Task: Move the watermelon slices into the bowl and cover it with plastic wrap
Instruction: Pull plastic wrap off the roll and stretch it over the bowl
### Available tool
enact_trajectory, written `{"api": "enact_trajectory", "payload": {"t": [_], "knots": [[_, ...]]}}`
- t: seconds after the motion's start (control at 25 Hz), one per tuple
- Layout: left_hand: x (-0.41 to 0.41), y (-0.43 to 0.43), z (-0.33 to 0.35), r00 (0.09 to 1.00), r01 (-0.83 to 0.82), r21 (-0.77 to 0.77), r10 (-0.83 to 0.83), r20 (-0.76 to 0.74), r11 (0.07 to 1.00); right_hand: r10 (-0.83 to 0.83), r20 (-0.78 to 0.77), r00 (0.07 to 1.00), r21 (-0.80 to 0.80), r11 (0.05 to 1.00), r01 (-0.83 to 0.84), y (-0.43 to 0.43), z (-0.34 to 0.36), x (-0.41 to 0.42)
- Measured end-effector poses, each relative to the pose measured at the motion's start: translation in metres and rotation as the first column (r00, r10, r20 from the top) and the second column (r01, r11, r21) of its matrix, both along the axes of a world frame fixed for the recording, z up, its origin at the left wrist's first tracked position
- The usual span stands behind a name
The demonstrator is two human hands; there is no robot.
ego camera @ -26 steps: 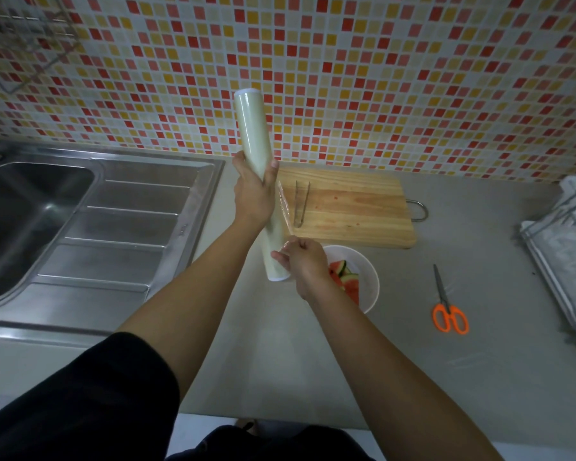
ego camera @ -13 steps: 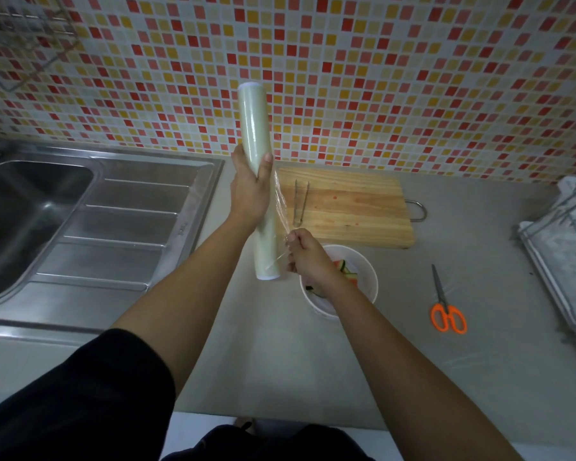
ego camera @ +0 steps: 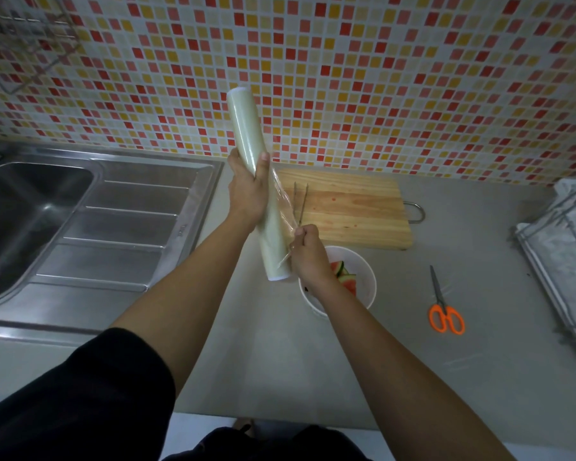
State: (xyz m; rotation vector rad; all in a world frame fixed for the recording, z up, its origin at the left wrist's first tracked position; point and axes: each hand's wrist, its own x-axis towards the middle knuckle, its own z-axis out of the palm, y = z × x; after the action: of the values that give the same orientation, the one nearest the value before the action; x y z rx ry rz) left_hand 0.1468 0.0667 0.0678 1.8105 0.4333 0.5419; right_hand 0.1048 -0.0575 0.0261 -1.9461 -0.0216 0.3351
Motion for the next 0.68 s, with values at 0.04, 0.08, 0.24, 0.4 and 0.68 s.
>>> {"api": "enact_trajectory", "payload": {"t": [0.04,0.08,0.24,0.4,0.68], "knots": [[-0.001,-0.001,0.000,1.000,-0.007,0.010,0.007,-0.009,1.000,-0.018,-0.001,1.000,-0.008,1.000,0.018,0.000,0.000,0.000],[-0.003,-0.003,0.000,1.000,-0.011,0.034,0.012,-0.007,0.999,-0.035,-0.006,0.999,-0.021,0.999,0.035,0.001,-0.001,-0.001],[-0.007,-0.012,0.003,0.998,-0.043,0.099,0.037,0.056,0.994,-0.088,-0.025,0.996,0.009,0.996,0.088,0.005,-0.005,-0.006],[-0.007,-0.005,0.002,1.000,0.008,0.064,-0.008,-0.008,0.998,-0.028,-0.025,0.999,0.096,0.995,0.030,0.001,-0.009,-0.003],[-0.004,0.019,-0.001,0.973,0.125,-0.120,-0.146,-0.177,0.985,0.078,-0.068,0.995,-0.007,0.997,-0.079,-0.012,-0.007,0.002]]}}
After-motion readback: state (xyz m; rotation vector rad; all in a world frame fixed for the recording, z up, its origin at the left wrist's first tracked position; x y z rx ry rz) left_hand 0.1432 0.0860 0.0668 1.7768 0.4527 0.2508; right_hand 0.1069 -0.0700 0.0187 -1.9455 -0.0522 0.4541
